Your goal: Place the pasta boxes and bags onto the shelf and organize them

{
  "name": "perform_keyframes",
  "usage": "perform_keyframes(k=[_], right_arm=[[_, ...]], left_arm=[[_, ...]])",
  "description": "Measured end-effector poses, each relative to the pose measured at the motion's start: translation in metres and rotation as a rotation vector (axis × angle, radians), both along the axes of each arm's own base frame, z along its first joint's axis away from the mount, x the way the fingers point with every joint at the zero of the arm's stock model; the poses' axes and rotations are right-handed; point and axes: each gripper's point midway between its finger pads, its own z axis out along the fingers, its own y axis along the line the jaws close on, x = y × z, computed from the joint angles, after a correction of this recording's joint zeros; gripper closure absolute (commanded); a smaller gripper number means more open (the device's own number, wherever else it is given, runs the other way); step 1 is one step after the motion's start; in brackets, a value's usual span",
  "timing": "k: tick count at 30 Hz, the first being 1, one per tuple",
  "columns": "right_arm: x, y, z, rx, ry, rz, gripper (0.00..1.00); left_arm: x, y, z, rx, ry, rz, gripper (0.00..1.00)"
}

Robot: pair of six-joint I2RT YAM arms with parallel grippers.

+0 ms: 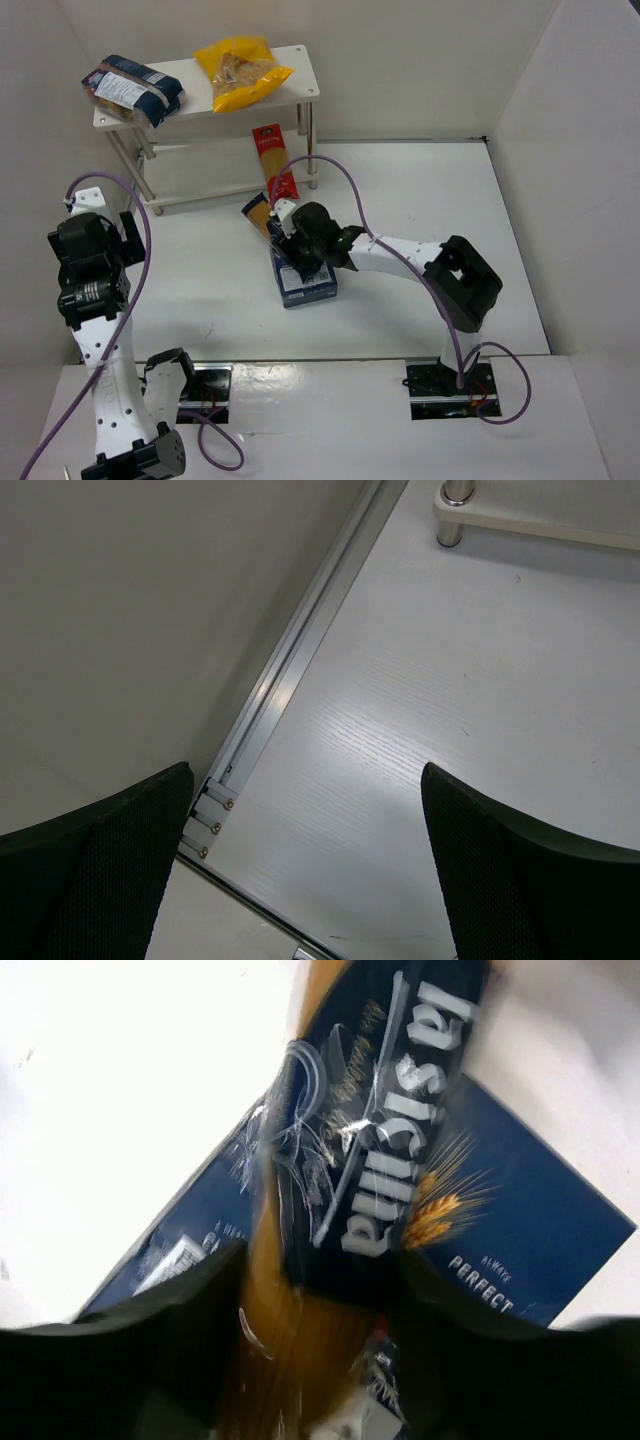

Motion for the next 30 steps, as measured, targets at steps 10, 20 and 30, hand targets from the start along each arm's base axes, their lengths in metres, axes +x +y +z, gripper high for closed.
perform_keyframes(k=[10,20,30], right_arm=[[0.017,0.016,0.011,0.014,-0.032,0.010,1.00],[0.003,-0.010,0.037,-0.050,-0.010,-0.015,1.00],[0.008,-0.008,0.059,-0.037,-0.012,-0.051,1.00]], left_arm=[[0.000,0.000,0.000,0.000,0.000,0.000,0.00],[0.000,0.000,0.000,0.001,-0.002,0.000,0.00],[0.000,0.000,0.000,0.001,-0.002,0.000,0.00]])
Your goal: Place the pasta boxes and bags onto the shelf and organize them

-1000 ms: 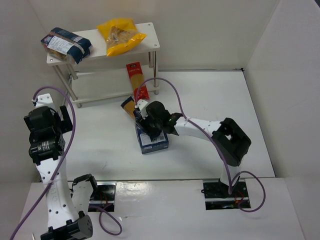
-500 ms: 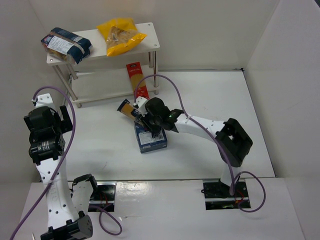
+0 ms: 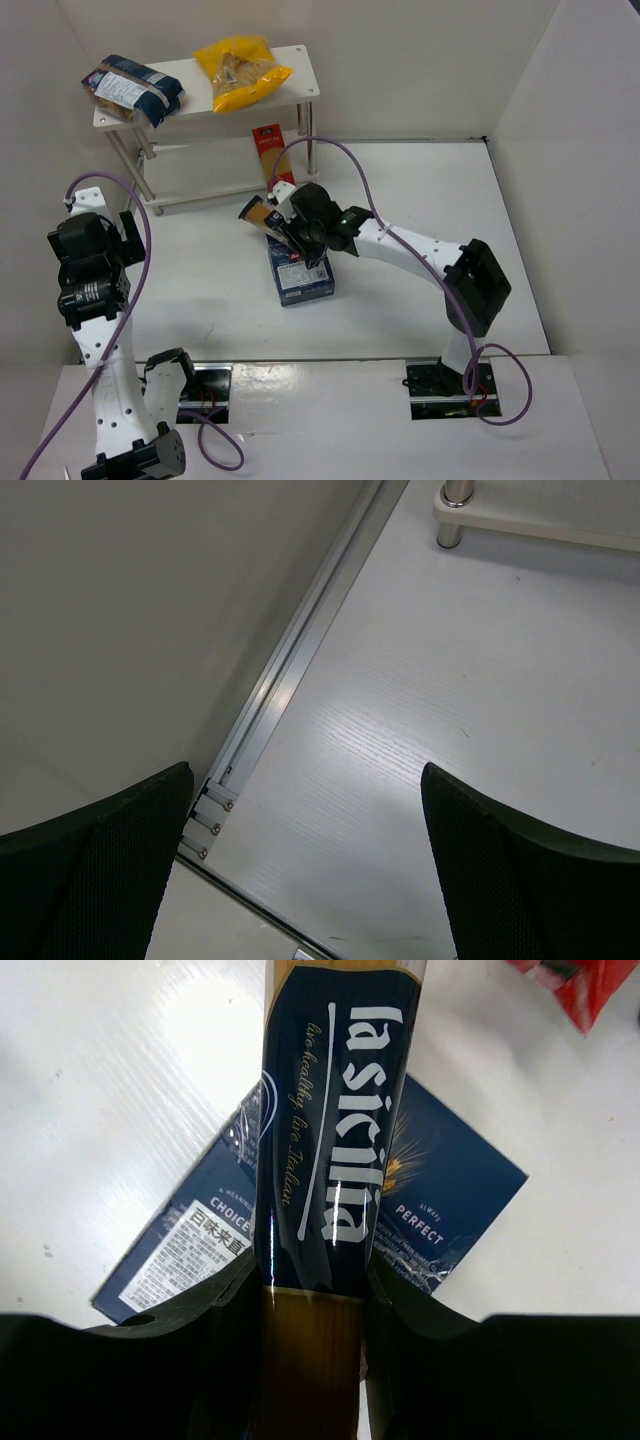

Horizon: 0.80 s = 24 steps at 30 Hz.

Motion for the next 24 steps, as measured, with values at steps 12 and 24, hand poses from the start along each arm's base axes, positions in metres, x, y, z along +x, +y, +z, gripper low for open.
perform_keyframes(k=[12,24], right_arm=[[0.026,0.027,0.093,0.160,-0.106,-0.049,1.00],[0.069,0.050,0.044,0.080,-0.088,-0.189,1.00]], left_arm=[[0.000,0.000,0.000,0.001,0.000,0.001,0.00],[-0.002,0.004,0.001,0.007,0.001,0.024,0.00]])
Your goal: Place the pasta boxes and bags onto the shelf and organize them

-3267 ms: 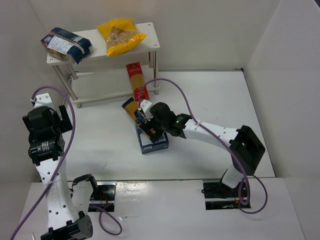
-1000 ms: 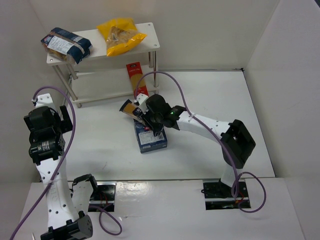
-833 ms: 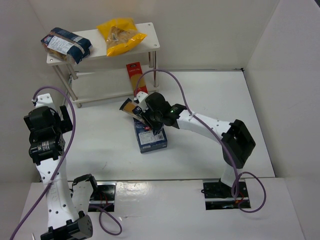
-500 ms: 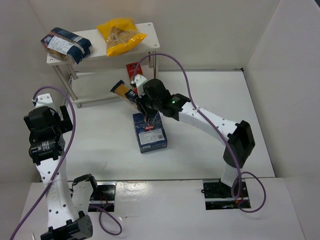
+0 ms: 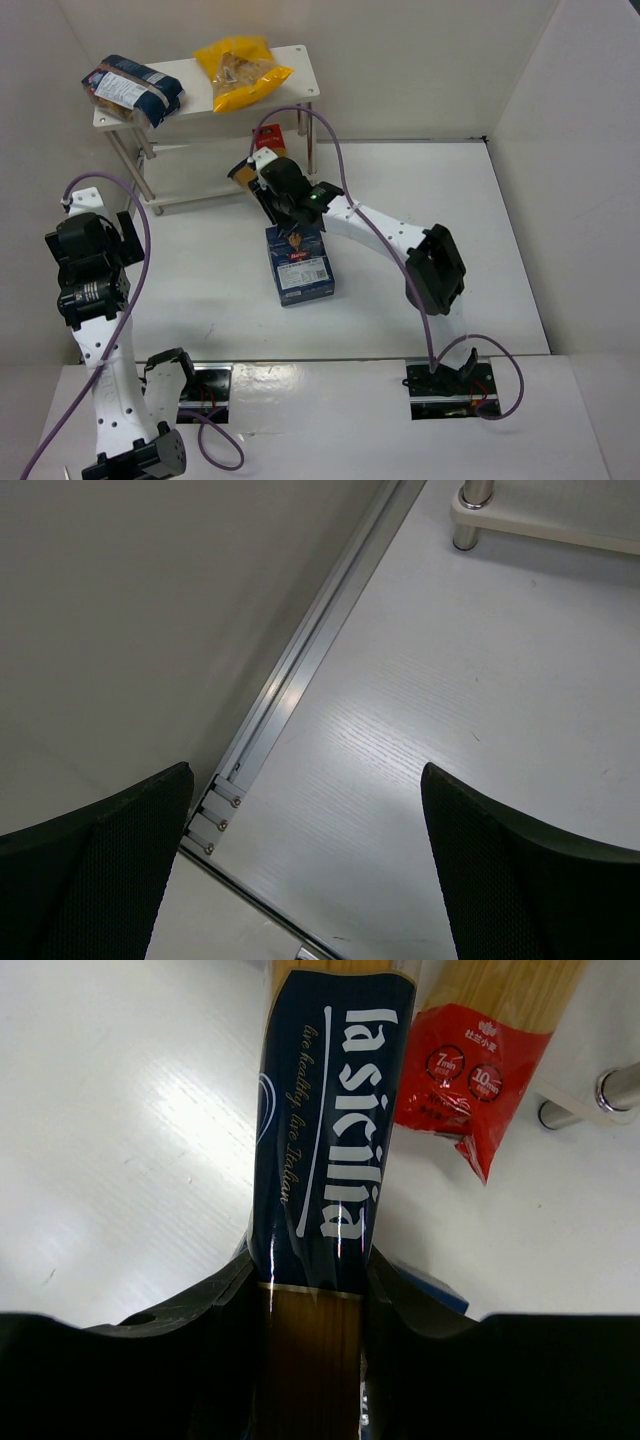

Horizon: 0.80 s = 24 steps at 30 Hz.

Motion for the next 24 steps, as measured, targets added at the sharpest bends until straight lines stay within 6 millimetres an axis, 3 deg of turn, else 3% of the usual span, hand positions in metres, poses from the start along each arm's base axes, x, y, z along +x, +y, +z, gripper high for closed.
perform_keyframes(k=[4,15,19,24], right_arm=[[0.014,0.011,-0.012,-0.016,0.005,-0.040,1.00],[0.051,0.045,0.012,0.070,-0.067,-0.105,1.00],[0.067,0.060,0.005,0.092,-0.078,-0.125,1.00],[0.082,0.074,-0.019,0.084,-0.076,-0.150,1.00]], left_arm=[[-0.002,0.002,0.000,0.003,0.001,0.015,0.00],[-0.002,0.003,0.000,-0.005,-0.008,0.032,0.00],[-0.003,0.004,0.000,-0.004,-0.007,0.036,0.00],[-0.003,0.005,0.001,-0.001,-0.007,0.042,0.00]])
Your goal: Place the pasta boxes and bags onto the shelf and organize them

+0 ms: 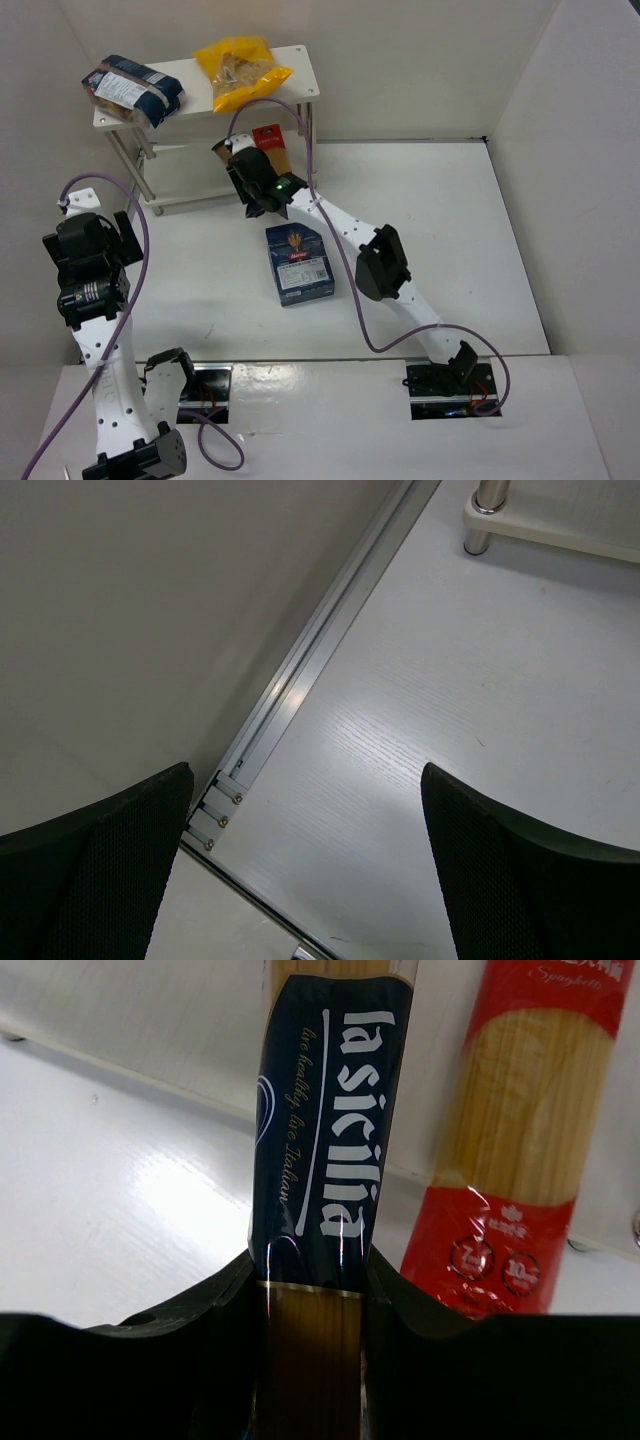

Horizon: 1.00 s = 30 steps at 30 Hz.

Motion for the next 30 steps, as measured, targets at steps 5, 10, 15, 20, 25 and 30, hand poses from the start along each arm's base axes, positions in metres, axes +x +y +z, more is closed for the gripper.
perform_keyframes(k=[5,10,15,20,25,30], right_arm=[[0.012,0.008,-0.015,-0.002,-0.010,-0.027,1.00],[0.024,0.011,-0.013,0.010,-0.049,-0.067,1.00],[0.032,0.009,-0.006,0.027,-0.090,-0.109,1.00],[0.039,0.007,-0.013,0.027,-0.107,-0.149,1.00],[0.044,0.006,-0.029,0.014,-0.114,-0.176,1.00],[0.048,0.005,-0.044,0.001,-0.118,-0.195,1.00]], left_arm=[[0.000,0.000,0.000,0.000,0.000,0.002,0.00],[0.002,0.001,-0.003,-0.005,0.013,0.003,0.00],[0.003,0.002,-0.004,-0.007,0.019,0.003,0.00],[0.003,0.002,-0.006,-0.009,0.024,0.003,0.00],[0.004,0.002,-0.006,-0.010,0.026,0.003,0.00],[0.004,0.002,-0.006,-0.010,0.026,0.004,0.00]])
